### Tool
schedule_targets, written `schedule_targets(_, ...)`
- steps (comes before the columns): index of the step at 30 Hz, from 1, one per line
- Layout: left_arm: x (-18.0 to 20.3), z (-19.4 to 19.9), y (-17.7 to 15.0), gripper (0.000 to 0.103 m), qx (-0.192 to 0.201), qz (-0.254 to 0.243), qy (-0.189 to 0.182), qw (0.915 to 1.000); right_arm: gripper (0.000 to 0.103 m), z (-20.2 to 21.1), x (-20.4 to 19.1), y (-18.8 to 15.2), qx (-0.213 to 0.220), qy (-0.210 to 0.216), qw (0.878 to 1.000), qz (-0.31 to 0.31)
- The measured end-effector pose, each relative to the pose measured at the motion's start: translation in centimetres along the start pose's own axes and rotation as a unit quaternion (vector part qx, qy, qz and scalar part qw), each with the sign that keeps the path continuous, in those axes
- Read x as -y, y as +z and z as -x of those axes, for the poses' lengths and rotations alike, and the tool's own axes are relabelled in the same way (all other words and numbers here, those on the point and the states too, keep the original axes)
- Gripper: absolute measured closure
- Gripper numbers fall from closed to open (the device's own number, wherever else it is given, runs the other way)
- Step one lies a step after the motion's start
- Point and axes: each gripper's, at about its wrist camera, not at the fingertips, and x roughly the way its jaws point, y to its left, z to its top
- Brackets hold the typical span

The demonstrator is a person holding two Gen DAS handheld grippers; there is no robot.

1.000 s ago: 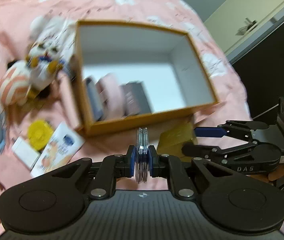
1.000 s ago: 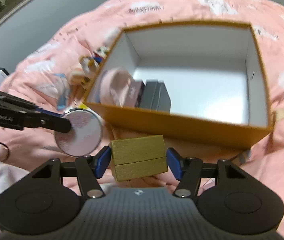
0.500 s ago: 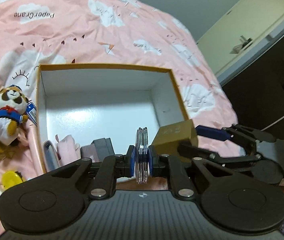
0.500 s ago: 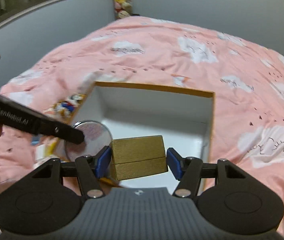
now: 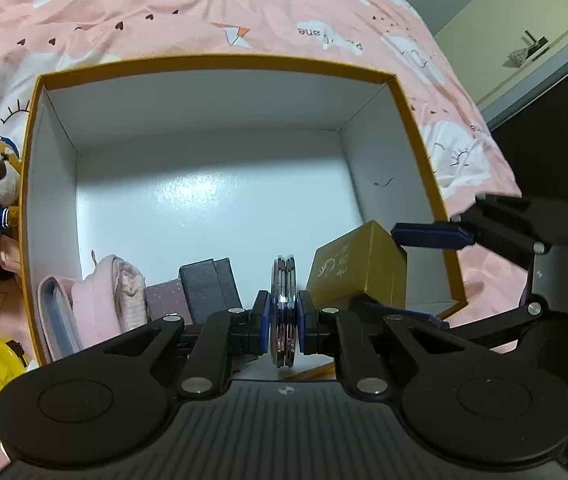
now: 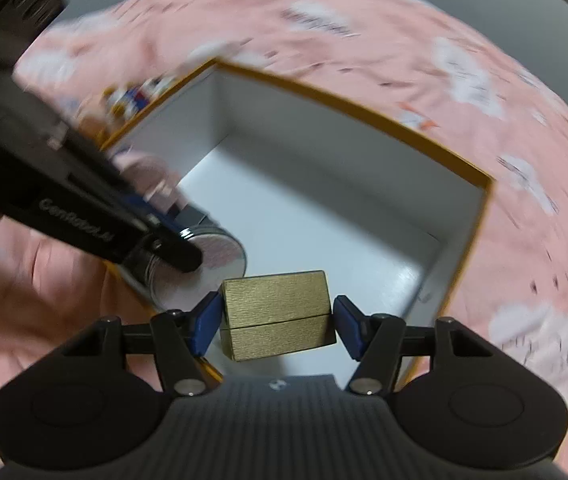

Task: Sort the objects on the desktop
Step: 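Lift the compact with the left gripper while the right gripper carries the gold box over the box, then lower the compact with the left gripper while the right gripper releases the gold box inside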

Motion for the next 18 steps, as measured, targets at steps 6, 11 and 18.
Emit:
schedule_targets(6,-0.1,-0.8,-0.3,0.089,-0.008,0.012,0.024,0.9996,0.04,-2.6,-0.3,1.4,-0.054,0.032,0.993,0.102)
schedule_targets(11,0.1,-1.1,-0.6,0.089,-0.009,0.029,0.038,0.9988,0.04,-4.2,-1.0,1.7,-0.064,0.07,0.981,0.17)
schedule_targets(18,0.2,-1.5,-0.6,0.088,-0.016,0.028,0.047,0.9984,0.04,-4.7,-1.2,2.1,-0.06,0.097,0.97,0.216)
